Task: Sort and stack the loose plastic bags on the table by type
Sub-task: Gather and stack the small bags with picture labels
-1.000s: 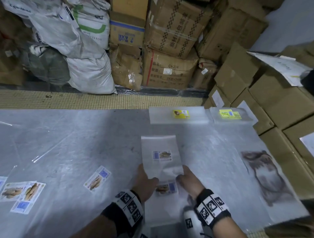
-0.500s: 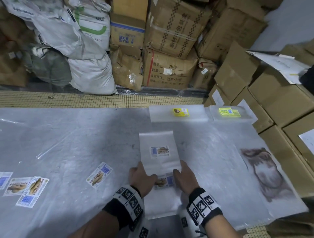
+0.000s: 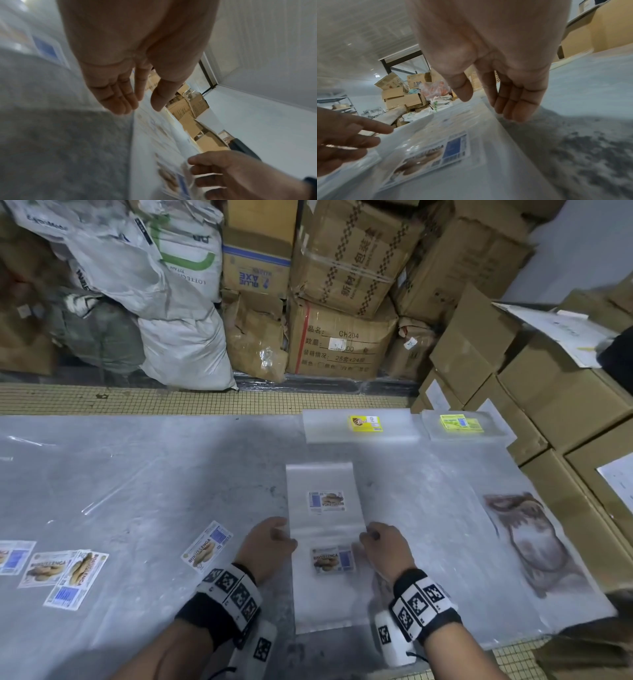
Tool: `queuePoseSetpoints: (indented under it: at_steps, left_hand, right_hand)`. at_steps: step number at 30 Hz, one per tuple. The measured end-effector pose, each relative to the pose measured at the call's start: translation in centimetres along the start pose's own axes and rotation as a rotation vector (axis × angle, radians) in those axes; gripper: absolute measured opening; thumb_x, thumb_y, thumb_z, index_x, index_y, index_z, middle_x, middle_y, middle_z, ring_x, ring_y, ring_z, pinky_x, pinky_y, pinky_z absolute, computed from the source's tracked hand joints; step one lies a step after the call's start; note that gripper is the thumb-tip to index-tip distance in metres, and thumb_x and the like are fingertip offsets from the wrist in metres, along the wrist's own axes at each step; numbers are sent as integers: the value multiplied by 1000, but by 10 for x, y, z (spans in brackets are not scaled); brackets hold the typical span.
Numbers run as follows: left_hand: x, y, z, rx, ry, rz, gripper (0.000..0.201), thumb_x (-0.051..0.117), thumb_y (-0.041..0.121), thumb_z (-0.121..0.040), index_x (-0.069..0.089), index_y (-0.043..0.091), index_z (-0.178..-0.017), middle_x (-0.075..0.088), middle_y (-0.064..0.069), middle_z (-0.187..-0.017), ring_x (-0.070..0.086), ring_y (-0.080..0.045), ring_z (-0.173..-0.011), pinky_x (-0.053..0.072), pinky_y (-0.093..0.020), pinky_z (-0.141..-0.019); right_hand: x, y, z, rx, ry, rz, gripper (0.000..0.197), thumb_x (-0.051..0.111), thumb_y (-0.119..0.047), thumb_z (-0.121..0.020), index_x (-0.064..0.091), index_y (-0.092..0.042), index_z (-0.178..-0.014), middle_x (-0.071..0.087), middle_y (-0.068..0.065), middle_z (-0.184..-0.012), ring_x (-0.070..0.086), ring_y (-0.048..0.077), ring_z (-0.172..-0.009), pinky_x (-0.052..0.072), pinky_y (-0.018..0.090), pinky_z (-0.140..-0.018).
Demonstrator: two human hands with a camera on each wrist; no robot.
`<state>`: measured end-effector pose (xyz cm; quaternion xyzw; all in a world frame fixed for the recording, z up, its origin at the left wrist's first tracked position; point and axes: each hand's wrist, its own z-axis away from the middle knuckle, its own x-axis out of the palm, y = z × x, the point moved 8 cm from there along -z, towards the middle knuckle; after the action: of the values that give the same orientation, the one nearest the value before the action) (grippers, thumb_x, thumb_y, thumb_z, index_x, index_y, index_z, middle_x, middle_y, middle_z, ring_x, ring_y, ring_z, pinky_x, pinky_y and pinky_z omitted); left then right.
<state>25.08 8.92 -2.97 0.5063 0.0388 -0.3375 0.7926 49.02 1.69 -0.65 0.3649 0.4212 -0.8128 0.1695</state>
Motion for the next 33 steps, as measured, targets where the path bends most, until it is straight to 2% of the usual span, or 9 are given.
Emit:
queuePoseSetpoints:
  at_steps: [2,4,7,14,18,20,24,26,33]
  left_hand:
    - [-29,-10,3,14,121,-19,36,67,15,-82,57,26,-114,60,6,-100,61,-18,-97,48,-29,-84]
    - [-60,-19,12,-1,214,-204,43,65,19,-78,56,34,-118,56,4,-114,56,-21,-108,48,-34,-92]
    - [-97,-39,28,-105,303,-492,55,64,23,-75,47,39,-126,36,1,-133,33,-27,-127,32,-41,-107]
    - [-121,-77,37,-129,166,-621,96,68,61,-72,19,33,-149,8,-6,-155,14,-33,-143,22,-43,-113]
    - [-136,-82,33,-30,112,-542,92,51,76,-53,47,25,-129,48,-6,-133,43,-31,-127,37,-37,-101]
    - [-157,-90,37,18,188,-526,93,51,76,-57,49,25,-135,51,-4,-135,45,-28,-127,36,-36,-106]
    - [-204,-139,61,-213,241,-609,108,72,55,-66,6,41,-151,-6,-9,-160,-6,-33,-148,-2,-57,-116]
    - [-210,-152,66,-215,153,-583,115,73,58,-63,0,42,-150,-19,-6,-160,-17,-34,-147,-1,-60,-115]
    - [-206,-154,66,92,-52,-592,108,80,46,-68,14,37,-153,-8,5,-163,-9,-19,-150,-4,-49,-119]
  right_hand:
    - [1,-10,0,-25,27,4,21,52,-15,-90,47,-14,-70,50,7,-74,47,20,-68,38,28,-60]
    - [8,-32,4,-82,40,30,7,52,-21,-93,57,-21,-88,53,7,-97,53,23,-90,45,31,-80]
    - [34,-80,15,-241,22,82,36,52,-19,-95,58,-9,-129,52,9,-131,49,24,-123,38,30,-106]
    - [139,-159,52,-365,-224,190,23,53,-21,-89,57,-5,-106,55,15,-116,54,31,-110,40,27,-88]
    - [173,-166,69,-337,-207,363,37,54,-34,-88,49,-10,-116,41,11,-129,38,31,-123,35,37,-107]
    - [179,-172,75,-352,-184,397,42,55,-37,-88,48,-11,-119,40,10,-131,37,31,-125,32,36,-109]
    - [186,-181,80,-318,-138,350,61,62,-42,-84,40,-12,-133,40,7,-132,35,30,-127,30,34,-110]
    - [191,-187,85,-310,-96,339,59,59,-48,-85,41,-15,-131,41,6,-129,35,27,-125,31,33,-108]
    - [209,-215,92,-260,-19,337,67,60,-58,-81,42,-21,-133,49,4,-128,45,26,-123,34,37,-107]
